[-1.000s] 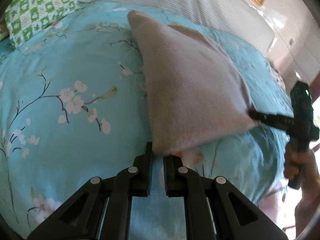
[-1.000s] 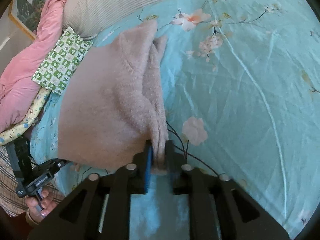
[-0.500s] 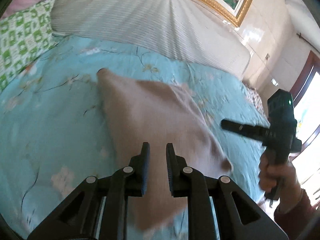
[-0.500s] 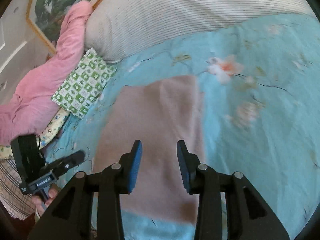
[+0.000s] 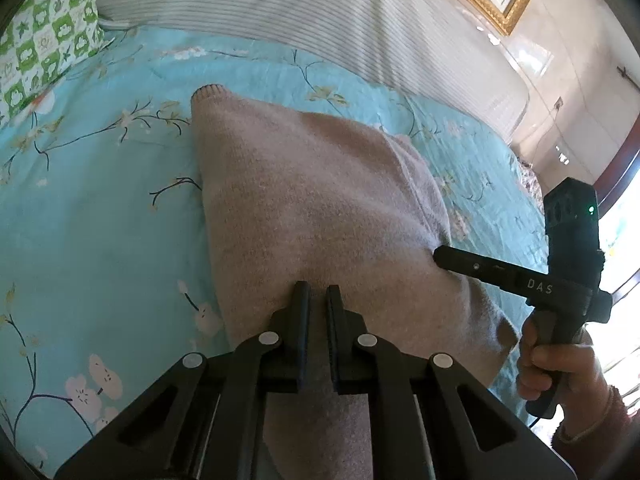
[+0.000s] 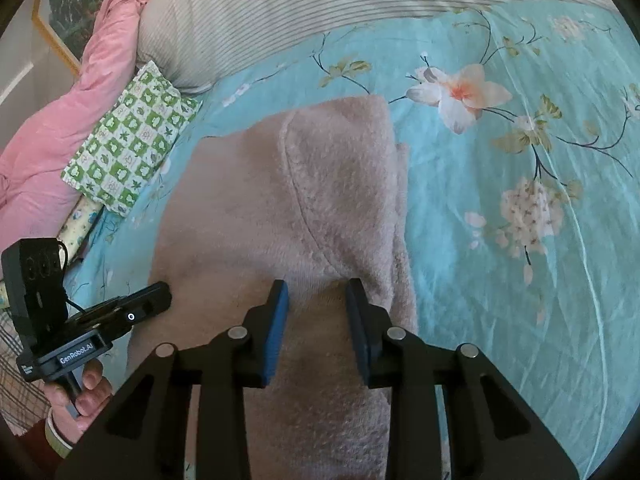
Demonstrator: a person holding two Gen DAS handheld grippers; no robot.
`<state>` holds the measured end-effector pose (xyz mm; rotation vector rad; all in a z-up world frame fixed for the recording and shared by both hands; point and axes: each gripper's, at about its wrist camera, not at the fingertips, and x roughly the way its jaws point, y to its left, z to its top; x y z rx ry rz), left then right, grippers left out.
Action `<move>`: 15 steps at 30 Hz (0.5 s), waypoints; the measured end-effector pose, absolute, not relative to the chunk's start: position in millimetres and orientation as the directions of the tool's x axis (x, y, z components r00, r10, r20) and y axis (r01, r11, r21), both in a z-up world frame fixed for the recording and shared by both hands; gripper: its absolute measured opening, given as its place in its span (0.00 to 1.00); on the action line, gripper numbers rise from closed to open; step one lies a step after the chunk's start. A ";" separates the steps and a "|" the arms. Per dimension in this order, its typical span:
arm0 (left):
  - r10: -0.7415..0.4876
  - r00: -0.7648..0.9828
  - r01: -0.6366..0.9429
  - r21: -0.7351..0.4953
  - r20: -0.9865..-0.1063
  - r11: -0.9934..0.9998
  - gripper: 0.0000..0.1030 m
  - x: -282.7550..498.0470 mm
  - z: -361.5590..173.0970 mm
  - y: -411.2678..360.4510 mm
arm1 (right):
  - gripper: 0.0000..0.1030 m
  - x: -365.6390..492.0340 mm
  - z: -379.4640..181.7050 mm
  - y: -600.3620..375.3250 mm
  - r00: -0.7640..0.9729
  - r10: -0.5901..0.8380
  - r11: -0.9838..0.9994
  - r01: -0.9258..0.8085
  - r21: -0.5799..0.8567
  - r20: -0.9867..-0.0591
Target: Fold small clothes
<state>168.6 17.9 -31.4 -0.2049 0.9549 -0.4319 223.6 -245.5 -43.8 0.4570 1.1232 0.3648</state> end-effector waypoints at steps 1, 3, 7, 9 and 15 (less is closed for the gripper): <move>-0.444 0.502 0.264 -0.357 -0.742 0.896 0.08 167.7 -27.5 18.2 | 0.30 222.3 -41.4 -246.4 0.396 0.506 0.846 -0.051 0.531 -0.767; -0.445 0.515 0.271 -0.353 -0.733 0.895 0.07 158.3 -16.1 19.6 | 0.32 215.1 -32.8 -249.9 0.410 0.509 0.842 -0.057 0.536 -0.757; -0.474 0.524 0.319 -0.352 -0.708 0.880 0.07 120.6 -1.1 23.6 | 0.33 188.1 -10.3 -256.8 0.441 0.521 0.836 -0.089 0.541 -0.731; -0.509 0.514 0.341 -0.381 -0.690 0.860 0.07 99.7 0.0 27.9 | 0.33 169.3 -2.9 -260.2 0.445 0.544 0.821 -0.107 0.561 -0.711; -0.516 0.455 0.330 -0.400 -0.726 0.855 0.07 62.8 -30.5 28.8 | 0.33 130.4 -14.3 -263.7 0.400 0.527 0.839 -0.106 0.533 -0.750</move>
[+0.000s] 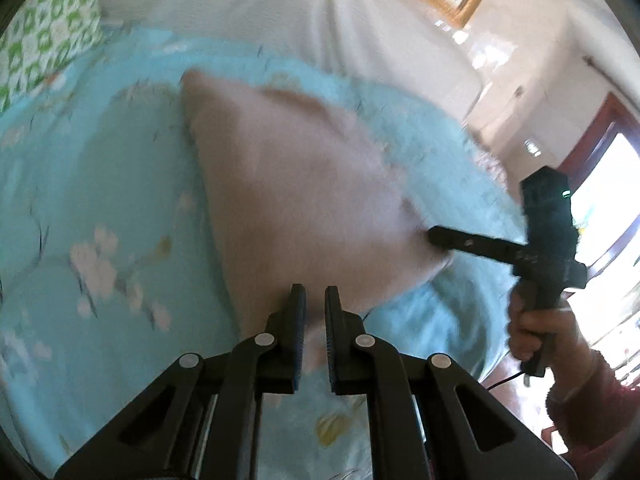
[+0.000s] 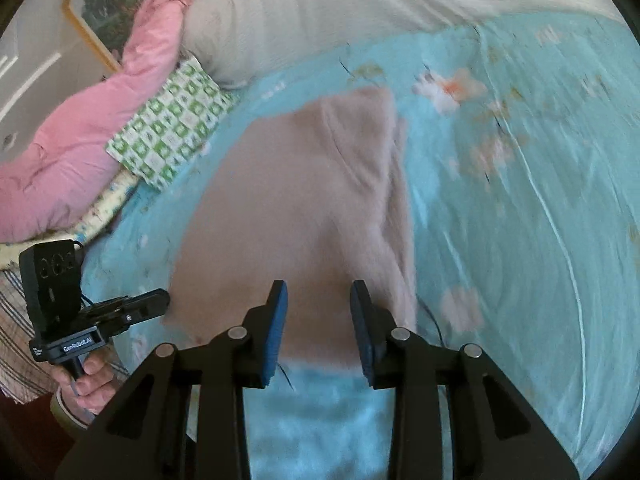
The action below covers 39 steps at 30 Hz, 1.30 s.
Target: Fold small clothes
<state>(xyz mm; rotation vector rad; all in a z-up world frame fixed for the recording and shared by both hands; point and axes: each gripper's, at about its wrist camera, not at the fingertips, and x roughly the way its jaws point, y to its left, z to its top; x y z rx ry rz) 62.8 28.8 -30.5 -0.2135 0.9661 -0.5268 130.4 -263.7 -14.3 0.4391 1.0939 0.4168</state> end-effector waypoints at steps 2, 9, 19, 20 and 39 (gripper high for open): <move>-0.500 0.426 0.295 -0.407 -0.754 0.865 0.06 65.5 -48.7 31.6 | 0.33 126.0 -31.2 -267.6 0.374 0.483 0.866 -0.069 0.496 -0.792; -0.493 0.417 0.290 -0.402 -0.764 0.868 0.09 62.8 -48.1 29.4 | 0.33 122.1 -33.2 -271.7 0.392 0.480 0.863 -0.051 0.502 -0.785; -0.421 0.467 0.265 -0.331 -0.778 0.906 0.39 30.1 -29.3 30.6 | 0.47 88.6 3.9 -266.6 0.428 0.452 0.880 -0.072 0.469 -0.783; -0.402 0.481 0.263 -0.308 -0.780 0.914 0.41 23.7 -27.1 30.1 | 0.48 83.7 6.8 -263.8 0.431 0.447 0.884 -0.077 0.462 -0.784; -0.257 0.510 0.229 -0.158 -0.821 0.960 0.74 -23.5 -36.8 37.3 | 0.69 20.0 5.2 -230.1 0.380 0.412 0.910 -0.121 0.397 -0.828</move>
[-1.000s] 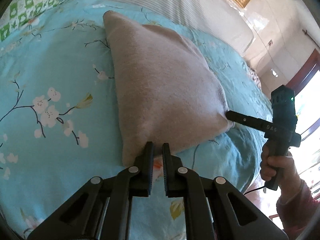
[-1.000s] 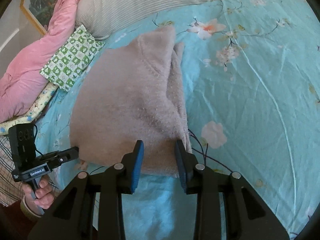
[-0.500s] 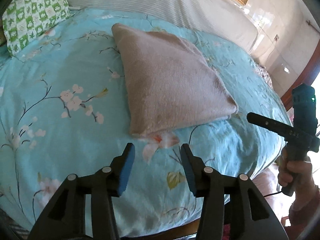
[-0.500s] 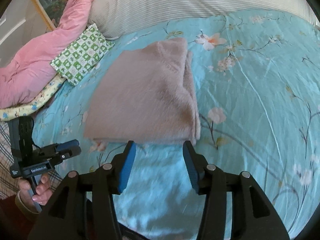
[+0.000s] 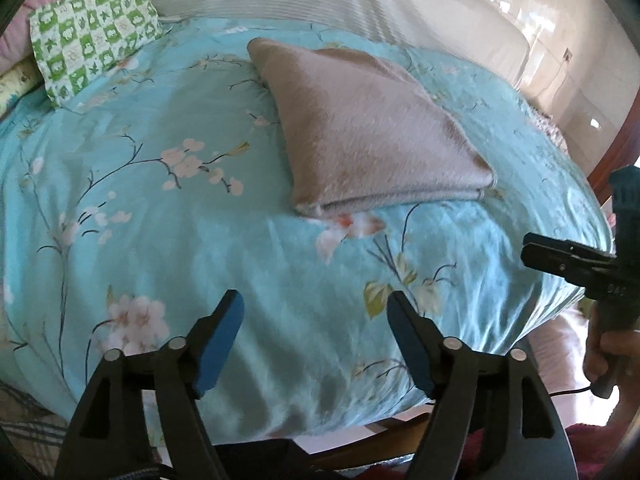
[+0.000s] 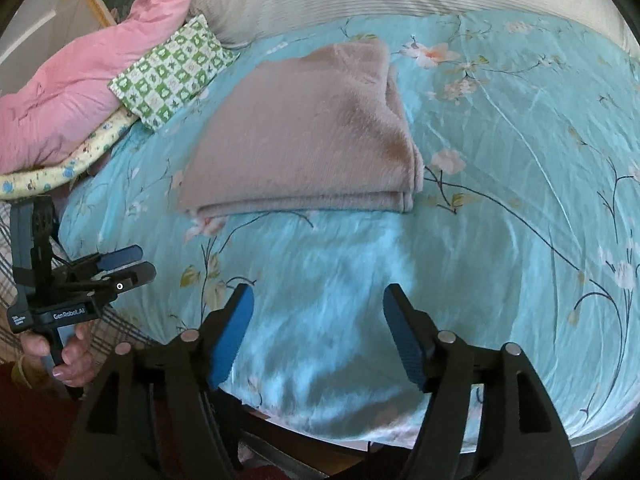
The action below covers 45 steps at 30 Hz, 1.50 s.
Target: Fold small clothes
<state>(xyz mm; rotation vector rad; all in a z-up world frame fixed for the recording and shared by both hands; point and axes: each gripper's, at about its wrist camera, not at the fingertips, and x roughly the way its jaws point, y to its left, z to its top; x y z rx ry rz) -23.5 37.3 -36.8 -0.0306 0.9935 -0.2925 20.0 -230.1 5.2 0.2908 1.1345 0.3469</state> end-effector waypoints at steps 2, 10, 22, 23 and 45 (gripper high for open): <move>-0.248 0.511 0.225 -0.150 -0.823 0.963 0.74 -24.8 -37.5 37.4 | 0.72 19.2 6.3 -226.6 0.381 0.415 0.909 -0.135 0.394 -0.826; -0.188 0.548 0.196 -0.093 -0.815 0.976 0.78 -13.6 -29.8 37.8 | 0.82 28.6 11.7 -213.9 0.413 0.399 0.917 -0.173 0.360 -0.819; -0.155 0.583 0.181 -0.059 -0.797 0.982 0.82 32.1 -5.7 25.5 | 0.91 73.6 23.2 -211.6 0.445 0.393 0.920 -0.196 0.340 -0.805; -0.156 0.580 0.182 -0.060 -0.800 0.981 0.82 38.7 -4.5 23.5 | 0.92 78.9 23.6 -211.6 0.447 0.395 0.919 -0.197 0.342 -0.803; -0.095 0.578 0.168 0.004 -0.810 0.986 0.85 99.3 -4.0 1.5 | 0.94 152.5 7.1 -204.6 0.389 0.421 0.907 -0.212 0.365 -0.820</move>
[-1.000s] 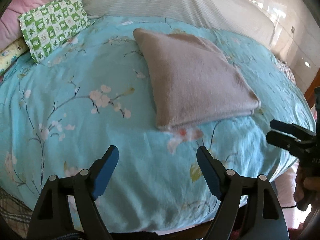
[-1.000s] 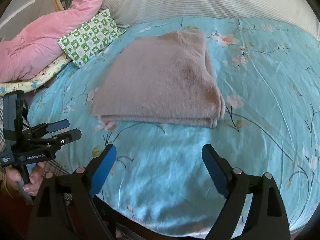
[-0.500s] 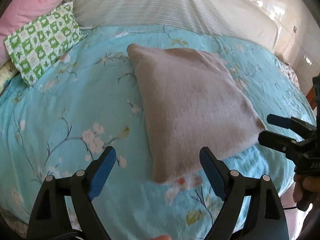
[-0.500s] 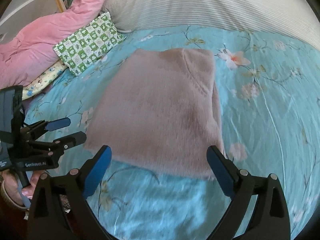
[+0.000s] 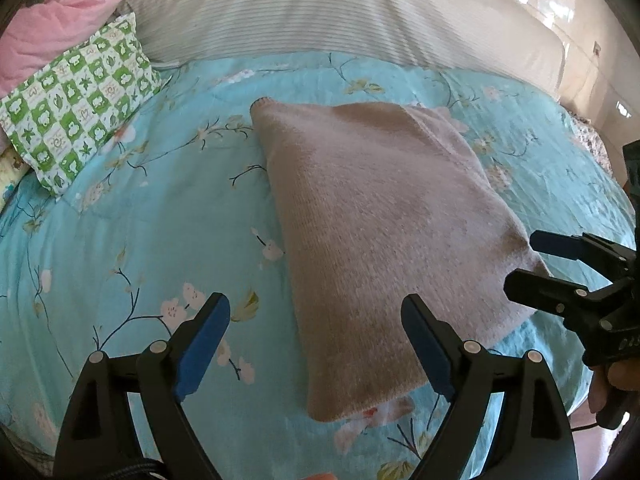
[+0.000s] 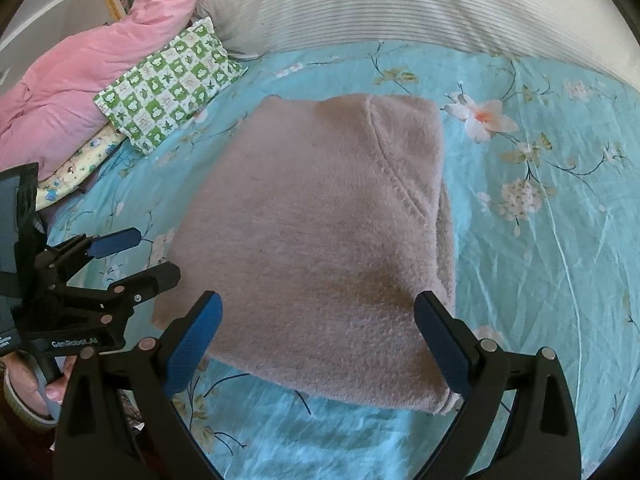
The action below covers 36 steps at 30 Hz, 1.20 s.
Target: Fold small clothes
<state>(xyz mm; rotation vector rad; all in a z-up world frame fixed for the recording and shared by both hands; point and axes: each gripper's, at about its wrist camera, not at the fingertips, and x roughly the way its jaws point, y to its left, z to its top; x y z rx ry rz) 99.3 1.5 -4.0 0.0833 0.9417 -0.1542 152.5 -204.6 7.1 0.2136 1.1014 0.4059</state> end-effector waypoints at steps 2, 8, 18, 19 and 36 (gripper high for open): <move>-0.087 0.576 0.161 0.008 -0.813 0.987 0.86 101.2 -4.9 0.5 | 0.94 154.4 6.9 -206.4 0.391 0.420 0.907 -0.206 0.367 -0.819; -0.084 0.570 0.161 0.012 -0.817 0.987 0.86 105.0 -6.6 -2.0 | 0.94 160.0 4.9 -211.4 0.389 0.419 0.908 -0.198 0.369 -0.821; -0.077 0.570 0.159 0.018 -0.818 0.987 0.86 105.5 -7.8 -4.9 | 0.94 162.8 2.4 -211.4 0.383 0.423 0.906 -0.197 0.374 -0.822; -0.077 0.570 0.161 0.019 -0.818 0.987 0.86 105.7 -8.0 -4.5 | 0.94 163.1 2.4 -211.3 0.383 0.423 0.906 -0.198 0.374 -0.821; -0.067 0.587 0.152 0.029 -0.807 0.988 0.86 102.1 -6.2 -8.3 | 0.94 160.8 6.0 -207.8 0.397 0.430 0.903 -0.198 0.382 -0.811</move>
